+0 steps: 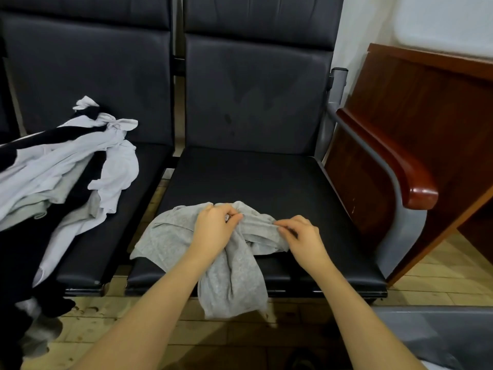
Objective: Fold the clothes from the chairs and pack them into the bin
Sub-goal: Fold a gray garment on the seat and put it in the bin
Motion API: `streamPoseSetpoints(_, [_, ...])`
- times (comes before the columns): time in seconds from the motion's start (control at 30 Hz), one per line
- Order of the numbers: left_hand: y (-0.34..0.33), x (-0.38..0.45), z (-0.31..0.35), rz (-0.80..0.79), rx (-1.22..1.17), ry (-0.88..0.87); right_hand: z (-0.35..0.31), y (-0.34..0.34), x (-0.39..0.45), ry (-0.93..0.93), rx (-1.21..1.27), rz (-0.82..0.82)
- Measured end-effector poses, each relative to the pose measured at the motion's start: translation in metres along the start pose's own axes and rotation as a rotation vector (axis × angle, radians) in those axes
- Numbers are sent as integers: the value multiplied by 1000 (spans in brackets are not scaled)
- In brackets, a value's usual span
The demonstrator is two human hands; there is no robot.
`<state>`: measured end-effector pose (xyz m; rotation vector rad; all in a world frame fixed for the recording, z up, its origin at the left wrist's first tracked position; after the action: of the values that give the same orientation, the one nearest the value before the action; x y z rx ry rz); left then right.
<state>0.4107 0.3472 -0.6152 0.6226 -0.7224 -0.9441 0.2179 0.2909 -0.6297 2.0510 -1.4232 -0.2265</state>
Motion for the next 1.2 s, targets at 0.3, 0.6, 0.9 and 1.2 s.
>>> streamPoseSetpoints(0.3, [-9,-9,33,145,210,-576,-17,-4,-15,319,-276,-45])
streamPoseSetpoints(0.6, [-48,-19,31,-83,403,-564,4,6,-12,167,-404,-104])
streamPoseSetpoints(0.9, [-27,-12,43,162,182,-566,-18,25,-10,218,-243,-24])
streamPoseSetpoints(1.2, [13,-15,28,119,186,-503,-53,33,-19,214,225,2])
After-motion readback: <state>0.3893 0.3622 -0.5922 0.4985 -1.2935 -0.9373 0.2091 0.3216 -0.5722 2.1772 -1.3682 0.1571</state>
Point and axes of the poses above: each hand's wrist, its own x-axis towards the middle knuckle, its own y-axis out of the back of the hand, z = x × y, the point moved 6 cm from there along x, towards the middle knuckle, and after that the axes turned 10 degrees about x, right-handed, at the moved point
